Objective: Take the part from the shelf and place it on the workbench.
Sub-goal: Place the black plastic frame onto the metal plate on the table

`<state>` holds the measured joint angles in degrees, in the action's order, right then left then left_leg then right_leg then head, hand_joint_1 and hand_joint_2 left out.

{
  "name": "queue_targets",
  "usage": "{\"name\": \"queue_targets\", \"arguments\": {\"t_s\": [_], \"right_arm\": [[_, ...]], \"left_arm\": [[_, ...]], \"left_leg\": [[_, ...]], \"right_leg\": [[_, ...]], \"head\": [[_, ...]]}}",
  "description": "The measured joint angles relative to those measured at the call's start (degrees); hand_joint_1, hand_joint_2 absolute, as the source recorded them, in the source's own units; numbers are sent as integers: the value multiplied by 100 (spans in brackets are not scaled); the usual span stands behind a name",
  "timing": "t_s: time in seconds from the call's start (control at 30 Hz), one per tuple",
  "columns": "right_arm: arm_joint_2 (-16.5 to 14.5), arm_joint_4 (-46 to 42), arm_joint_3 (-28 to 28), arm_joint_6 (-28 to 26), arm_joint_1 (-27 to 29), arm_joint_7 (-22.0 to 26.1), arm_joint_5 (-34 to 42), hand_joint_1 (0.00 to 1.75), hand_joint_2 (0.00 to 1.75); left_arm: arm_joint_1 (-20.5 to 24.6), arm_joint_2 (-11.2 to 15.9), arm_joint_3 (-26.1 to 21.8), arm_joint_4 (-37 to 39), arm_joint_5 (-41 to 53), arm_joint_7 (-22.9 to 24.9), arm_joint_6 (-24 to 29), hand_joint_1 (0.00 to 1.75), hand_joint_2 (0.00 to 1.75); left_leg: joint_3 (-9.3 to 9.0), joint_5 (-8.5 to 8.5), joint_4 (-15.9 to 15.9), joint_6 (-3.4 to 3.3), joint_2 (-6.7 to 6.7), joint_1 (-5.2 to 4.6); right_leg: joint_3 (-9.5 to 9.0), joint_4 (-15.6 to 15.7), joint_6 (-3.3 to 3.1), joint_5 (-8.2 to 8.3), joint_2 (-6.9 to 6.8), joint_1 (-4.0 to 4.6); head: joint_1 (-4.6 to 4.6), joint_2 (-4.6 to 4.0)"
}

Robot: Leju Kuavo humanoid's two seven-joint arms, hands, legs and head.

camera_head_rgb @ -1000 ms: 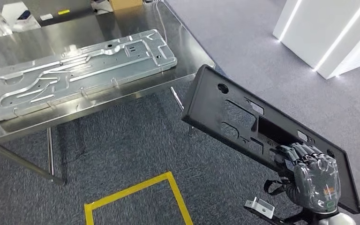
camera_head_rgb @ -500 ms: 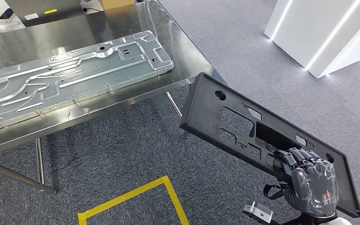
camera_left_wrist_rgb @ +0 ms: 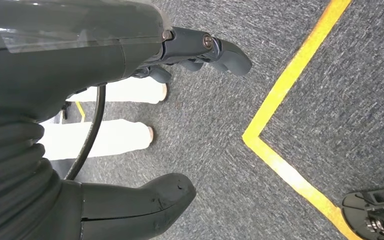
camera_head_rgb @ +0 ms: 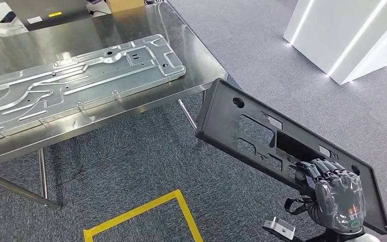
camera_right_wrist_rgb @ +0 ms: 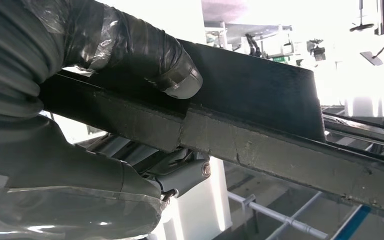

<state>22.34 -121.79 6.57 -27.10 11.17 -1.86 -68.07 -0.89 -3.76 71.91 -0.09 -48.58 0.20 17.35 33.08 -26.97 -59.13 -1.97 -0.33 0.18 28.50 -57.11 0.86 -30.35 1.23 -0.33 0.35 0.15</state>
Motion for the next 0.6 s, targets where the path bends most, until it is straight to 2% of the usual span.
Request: {"name": "queue_targets", "arguments": {"t_s": [0.17, 0.4, 0.47, 0.53, 0.57, 0.6], "right_arm": [[13, 0, 0, -1, 35, 68, 23, 175, 175], [10, -1, 15, -262, 364, 109, -233, 175, 175], [8, -1, 18, -273, 405, 109, -238, 175, 175], [7, -11, 20, -277, 427, 109, -244, 175, 175], [7, -15, 20, -282, 433, 109, -250, 175, 175], [7, -20, 20, -289, 437, 109, -263, 175, 175]], "left_arm": [[2, 0, 0, 0, 9, 70, -9, 0, 175], [-12, 0, 0, 0, 8, 66, -36, 0, 175], [-13, 3, 0, 0, 8, 66, -38, 0, 175], [-11, -2, 0, 0, 8, 64, -47, 0, 175], [-10, -6, 0, 0, 9, 64, -54, 0, 175], [-10, -10, 0, 0, 9, 63, -61, 0, 175]], "left_leg": [[-8, 2, 2, 4, 0, 7], [-8, -2, 4, 3, -1, 9], [-7, -12, 15, -34, -5, -10], [-73, 29, 137, -91, -9, 23], [-118, 63, 210, -109, -7, 49], [-159, 93, 272, -122, -11, 74]], "right_leg": [[-1, -6, 2, -4, -2, 7], [-3, -2, 3, -10, -10, 10], [-16, 35, 32, 2, -15, -8], [-45, 42, 73, -18, -31, -10], [-16, -55, 87, -88, -41, -8], [86, -283, 102, -223, -52, -14]], "head": [[0, 0], [0, 0], [-1, 0], [0, 0], [2, 0], [3, 0]]}}
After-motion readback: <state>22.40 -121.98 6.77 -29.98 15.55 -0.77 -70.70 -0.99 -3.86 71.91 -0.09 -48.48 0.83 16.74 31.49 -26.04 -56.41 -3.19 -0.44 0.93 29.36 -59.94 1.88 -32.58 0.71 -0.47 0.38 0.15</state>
